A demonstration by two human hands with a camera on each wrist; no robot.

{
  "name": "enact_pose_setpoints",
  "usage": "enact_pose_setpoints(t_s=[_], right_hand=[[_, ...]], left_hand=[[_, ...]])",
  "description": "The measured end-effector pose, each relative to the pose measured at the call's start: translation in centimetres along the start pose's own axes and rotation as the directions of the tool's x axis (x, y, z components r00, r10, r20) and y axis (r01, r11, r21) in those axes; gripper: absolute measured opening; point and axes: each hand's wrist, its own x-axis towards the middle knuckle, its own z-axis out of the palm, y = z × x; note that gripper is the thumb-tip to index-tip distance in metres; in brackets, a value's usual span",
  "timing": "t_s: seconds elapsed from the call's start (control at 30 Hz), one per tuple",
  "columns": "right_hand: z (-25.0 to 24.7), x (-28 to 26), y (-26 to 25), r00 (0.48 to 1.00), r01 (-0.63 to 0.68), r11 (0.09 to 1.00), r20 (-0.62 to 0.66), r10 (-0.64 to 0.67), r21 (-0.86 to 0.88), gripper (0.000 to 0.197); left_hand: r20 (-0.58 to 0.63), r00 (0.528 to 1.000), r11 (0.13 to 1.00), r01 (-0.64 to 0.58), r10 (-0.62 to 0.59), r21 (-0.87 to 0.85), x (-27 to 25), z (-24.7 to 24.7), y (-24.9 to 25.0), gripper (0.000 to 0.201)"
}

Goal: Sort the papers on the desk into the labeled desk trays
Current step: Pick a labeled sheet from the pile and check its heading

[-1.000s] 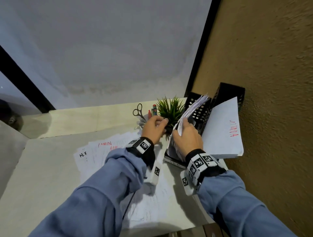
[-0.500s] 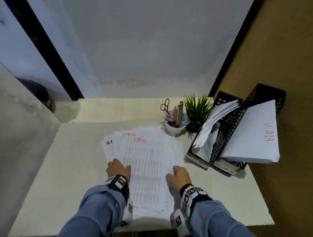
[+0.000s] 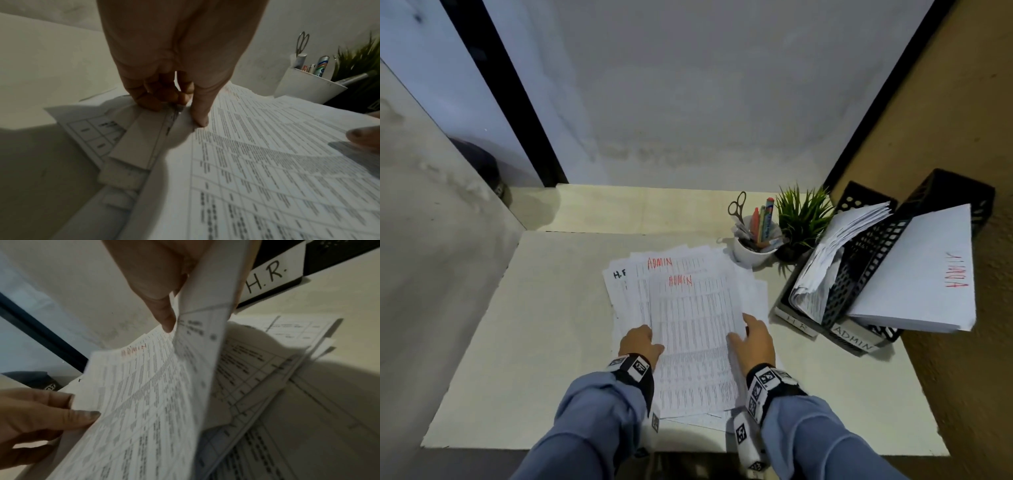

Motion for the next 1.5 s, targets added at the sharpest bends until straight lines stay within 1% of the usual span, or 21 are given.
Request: enact_pose_setpoints(t_s=[0.07, 0.13, 0.2, 0.27, 0.37, 0.43, 0.47, 0.53, 0.6, 0.67, 0.8, 0.87, 0.93, 1.0, 1.07, 1.13, 1.2, 1.23, 1.3, 1.43, 1.5], right_hand=[[-0.1, 0.6, 0.0, 1.0, 0.013, 1.0, -0.025, -0.013, -0.006, 0.031], [-0.4, 1.2, -0.1, 0.998, -0.037, 0.992, -0.048, 0.043, 0.117, 0.03], [-0.7, 1.6, -0.4, 0.988, -0.144, 0.95, -0.015, 0.154, 0.278, 0.028], [-0.9, 2.1, -0.6, 0.969, -0.242, 0.884, 0.065, 0.237, 0.401, 0.018], [-1.5, 2.8, -0.5, 0.957, -0.29, 0.906, 0.083, 0.278, 0.307, 0.025], [-1.7, 3.3, -0.1, 0.952, -0.306, 0.91, 0.098, 0.29, 0.281, 0.035], [-1.4, 3.3, 0.1, 0.949, -0.314, 0.91, 0.108, 0.296, 0.271, 0.038], [-0.8, 3.2, 0.7, 0.953, -0.303, 0.888, 0.099, 0.286, 0.347, 0.044], [-0.2, 2.8, 0.9, 0.944, -0.315, 0.829, 0.06, 0.325, 0.463, 0.045], [0.1, 2.6, 0.8, 0.94, -0.314, 0.804, 0.046, 0.338, 0.506, 0.042], [-0.2, 2.2, 0.4, 0.935, -0.305, 0.744, 0.041, 0.351, 0.594, 0.037], [-0.4, 2.1, 0.5, 0.94, -0.297, 0.751, 0.043, 0.338, 0.59, 0.037], [-0.6, 2.0, 0.5, 0.947, -0.29, 0.784, 0.043, 0.319, 0.548, 0.038], [-0.9, 1.8, 0.3, 0.956, -0.263, 0.814, 0.027, 0.292, 0.518, 0.039], [-1.1, 1.4, -0.1, 0.958, -0.261, 0.824, 0.028, 0.286, 0.504, 0.04], [-1.4, 1.4, -0.4, 0.96, -0.266, 0.839, 0.049, 0.276, 0.475, 0.042], [-1.7, 1.5, -0.8, 0.945, -0.326, 0.878, 0.109, 0.307, 0.35, 0.037], [-2.0, 1.4, -0.8, 0.938, -0.347, 0.892, 0.109, 0.33, 0.289, 0.034], [-2.3, 1.1, -1.2, 0.927, -0.375, 0.876, 0.11, 0.359, 0.302, 0.029], [-2.4, 0.3, -2.2, 0.932, -0.35, 0.814, 0.085, 0.352, 0.464, 0.023], [-2.2, 0.4, -2.2, 0.931, -0.338, 0.775, 0.066, 0.36, 0.535, 0.023]], left_hand=[[-0.025, 0.997, 0.993, -0.077, 0.075, -0.084, -0.3, 0.2, 0.0, 0.027], [-0.075, 0.991, 0.968, -0.122, 0.108, -0.218, -0.8, 0.2, 0.0, 0.034], [-0.084, 0.992, 0.93, -0.122, 0.099, -0.348, -1.1, 0.1, -0.3, 0.045], [-0.075, 0.996, 0.896, -0.08, 0.053, -0.437, -1.1, -0.2, -0.5, 0.048], [-0.117, 0.993, 0.916, -0.037, -0.011, -0.4, -0.3, -1.6, -0.7, 0.026], [-0.19, 0.978, 0.922, 0.003, -0.083, -0.388, 0.6, -2.5, -0.6, 0.021], [-0.188, 0.972, 0.901, 0.046, -0.139, -0.43, 1.0, -2.8, -0.5, 0.023], [-0.131, 0.953, 0.847, 0.172, -0.272, -0.502, 1.5, -2.9, -0.2, 0.035], [-0.089, 0.943, 0.809, 0.223, -0.32, -0.544, 1.8, -2.9, 0.2, 0.049], [-0.088, 0.954, 0.822, 0.198, -0.287, -0.534, 1.7, -3.0, 0.4, 0.056], [-0.251, 0.95, 0.889, 0.053, -0.185, -0.455, 1.1, -3.4, 0.3, 0.033], [-0.283, 0.949, 0.916, 0.013, -0.137, -0.4, 1.0, -3.5, 0.2, 0.022], [-0.294, 0.955, 0.947, -0.052, -0.046, -0.318, 1.0, -3.6, 0.0, 0.011], [-0.298, 0.953, 0.96, -0.134, 0.057, -0.245, 0.8, -3.6, -0.3, 0.009], [-0.315, 0.942, 0.947, -0.203, 0.118, -0.25, 0.5, -3.5, -0.9, 0.017], [-0.352, 0.928, 0.895, -0.256, 0.123, -0.365, -0.2, -3.5, -1.0, 0.02], [-0.383, 0.915, 0.835, -0.307, 0.128, -0.456, -0.7, -3.2, -1.0, 0.025], [-0.384, 0.916, 0.819, -0.308, 0.117, -0.485, -0.7, -2.9, -1.1, 0.029], [-0.353, 0.933, 0.798, -0.261, 0.065, -0.543, -0.6, -2.5, -1.1, 0.037], [-0.237, 0.971, 0.742, -0.136, -0.031, -0.657, -0.5, -2.2, -0.9, 0.051], [-0.151, 0.987, 0.681, -0.074, -0.053, -0.728, -0.9, -2.3, -0.5, 0.051]])
